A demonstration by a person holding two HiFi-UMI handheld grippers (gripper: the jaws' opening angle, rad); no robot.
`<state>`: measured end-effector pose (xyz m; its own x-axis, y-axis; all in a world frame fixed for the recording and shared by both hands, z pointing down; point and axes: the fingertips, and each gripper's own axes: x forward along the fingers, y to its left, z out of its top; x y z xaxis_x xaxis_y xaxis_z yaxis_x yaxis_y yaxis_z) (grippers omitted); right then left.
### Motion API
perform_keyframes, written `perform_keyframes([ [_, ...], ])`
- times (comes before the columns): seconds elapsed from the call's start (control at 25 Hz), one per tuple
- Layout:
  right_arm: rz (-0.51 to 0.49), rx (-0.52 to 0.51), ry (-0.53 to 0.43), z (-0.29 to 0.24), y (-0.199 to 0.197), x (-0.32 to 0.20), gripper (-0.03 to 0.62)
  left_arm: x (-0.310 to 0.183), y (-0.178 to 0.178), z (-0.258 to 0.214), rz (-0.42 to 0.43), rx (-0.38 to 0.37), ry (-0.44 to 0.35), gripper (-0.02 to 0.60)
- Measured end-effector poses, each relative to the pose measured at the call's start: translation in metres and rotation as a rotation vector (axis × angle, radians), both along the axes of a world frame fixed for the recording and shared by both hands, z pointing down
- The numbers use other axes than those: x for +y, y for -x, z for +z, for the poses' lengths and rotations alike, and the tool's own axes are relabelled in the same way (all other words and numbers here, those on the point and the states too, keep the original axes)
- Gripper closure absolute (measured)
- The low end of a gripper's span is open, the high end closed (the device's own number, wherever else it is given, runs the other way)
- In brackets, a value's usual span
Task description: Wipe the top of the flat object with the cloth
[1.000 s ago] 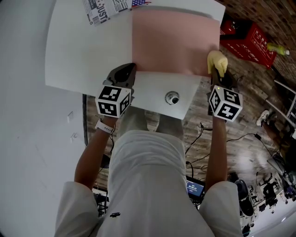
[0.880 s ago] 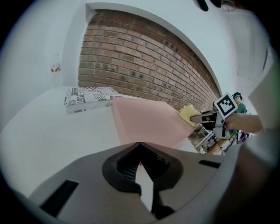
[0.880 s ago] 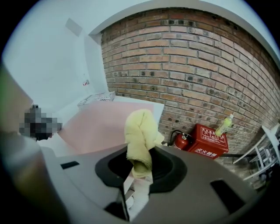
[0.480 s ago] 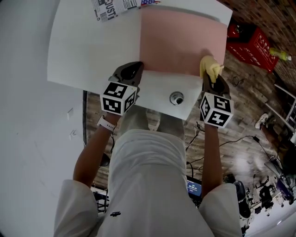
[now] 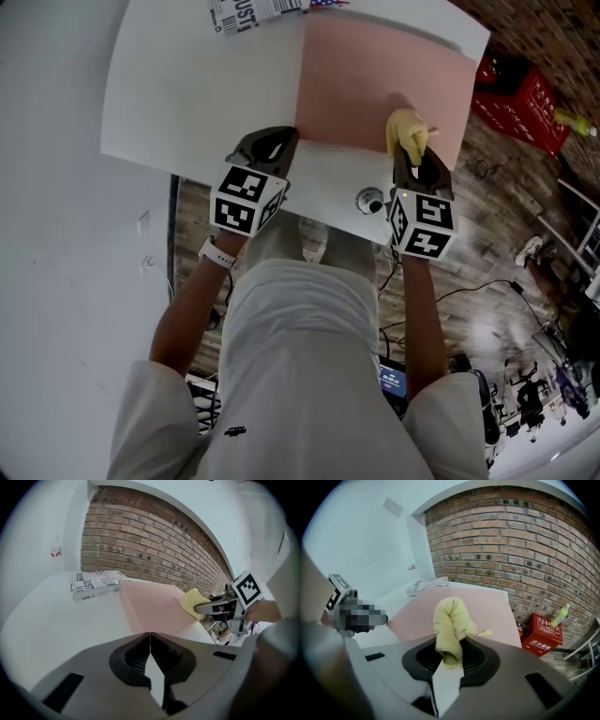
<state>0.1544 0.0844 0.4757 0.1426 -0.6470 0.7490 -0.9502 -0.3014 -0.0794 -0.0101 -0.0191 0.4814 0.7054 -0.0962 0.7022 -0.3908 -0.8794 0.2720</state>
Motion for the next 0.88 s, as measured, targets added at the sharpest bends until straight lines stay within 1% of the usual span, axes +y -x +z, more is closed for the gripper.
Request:
perform_keyframes([
  [0.16,-0.037,-0.01,-0.009,-0.001,0.019,-0.019,0.5,-0.003,0.016,0.003,-0.026,-0.01,0.006,0.565],
  [0.4,-0.097,-0.025,-0.016,-0.001,0.048,-0.046,0.5,-0.005,0.027,0.018,0.012,-0.048,0.012,0.565],
  [0.48,-0.118,-0.031,-0.019,-0.001,0.058,-0.054,0.5,-0.006,0.026,0.021,0.02,-0.046,0.01,0.565],
  [0.68,-0.169,-0.043,-0.022,-0.002,0.079,-0.07,0.5,-0.003,0.023,0.022,0.024,-0.042,0.036,0.563],
  [0.88,-0.231,-0.058,-0.035,-0.005,0.104,-0.083,0.5,-0.005,0.032,0.021,0.005,-0.041,0.041,0.563],
])
